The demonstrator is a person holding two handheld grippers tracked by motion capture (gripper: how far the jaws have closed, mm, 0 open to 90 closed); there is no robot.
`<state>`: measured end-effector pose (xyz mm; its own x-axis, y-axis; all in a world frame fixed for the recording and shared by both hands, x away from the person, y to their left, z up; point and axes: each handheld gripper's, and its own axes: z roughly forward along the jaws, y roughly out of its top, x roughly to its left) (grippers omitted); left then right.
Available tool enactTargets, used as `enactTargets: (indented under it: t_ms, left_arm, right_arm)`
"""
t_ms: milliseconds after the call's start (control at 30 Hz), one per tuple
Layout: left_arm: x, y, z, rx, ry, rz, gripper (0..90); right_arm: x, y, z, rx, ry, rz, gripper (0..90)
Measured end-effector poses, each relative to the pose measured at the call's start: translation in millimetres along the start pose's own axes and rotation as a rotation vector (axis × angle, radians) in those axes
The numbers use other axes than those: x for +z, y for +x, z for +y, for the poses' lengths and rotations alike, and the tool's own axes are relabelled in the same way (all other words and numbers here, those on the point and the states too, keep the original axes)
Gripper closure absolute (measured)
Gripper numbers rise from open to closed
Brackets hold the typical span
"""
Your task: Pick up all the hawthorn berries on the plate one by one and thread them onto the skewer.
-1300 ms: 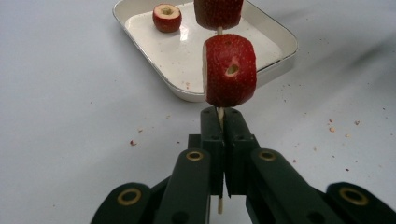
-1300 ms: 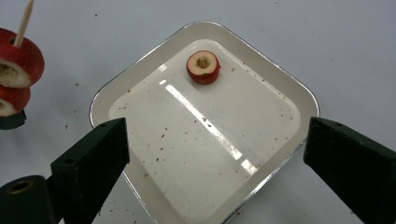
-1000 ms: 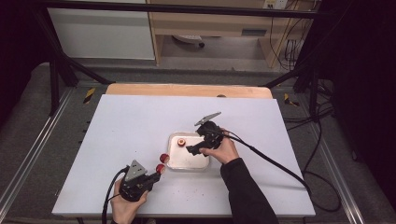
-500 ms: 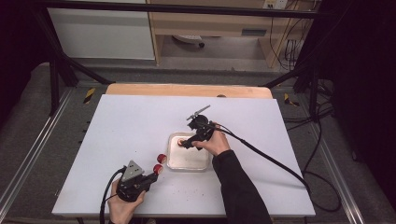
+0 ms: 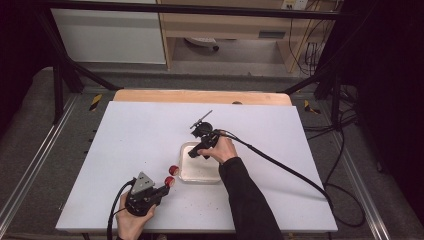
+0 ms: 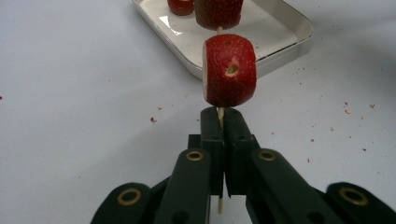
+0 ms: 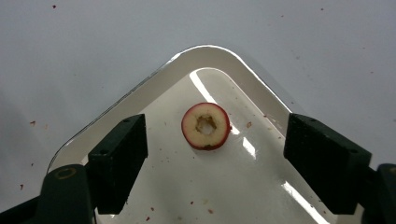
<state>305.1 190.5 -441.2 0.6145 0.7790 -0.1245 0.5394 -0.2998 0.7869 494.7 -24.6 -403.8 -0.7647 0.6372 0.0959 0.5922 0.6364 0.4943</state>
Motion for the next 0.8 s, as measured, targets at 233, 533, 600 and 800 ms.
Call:
enactTargets:
  t_ms: [233, 533, 600, 800]
  left_arm:
    - [1.5, -0.6, -0.1, -0.001, 0.005, -0.004, 88.1]
    - [2.3, -0.8, -0.1, 0.006, 0.011, -0.008, 88.1]
    - [2.7, -1.0, -0.1, 0.007, 0.013, -0.009, 88.1]
    - [3.1, -1.1, -0.2, 0.004, 0.012, -0.010, 88.1]
  right_arm:
    - [10.1, 0.3, 4.4, -0.019, 0.048, 0.012, 31.6]
    - [16.9, 2.0, 8.4, -0.052, 0.058, 0.004, 45.0]
    - [18.0, 1.9, 8.4, -0.053, 0.066, 0.000, 46.8]
    - [20.9, 2.1, 8.9, -0.056, 0.084, 0.003, 54.8]
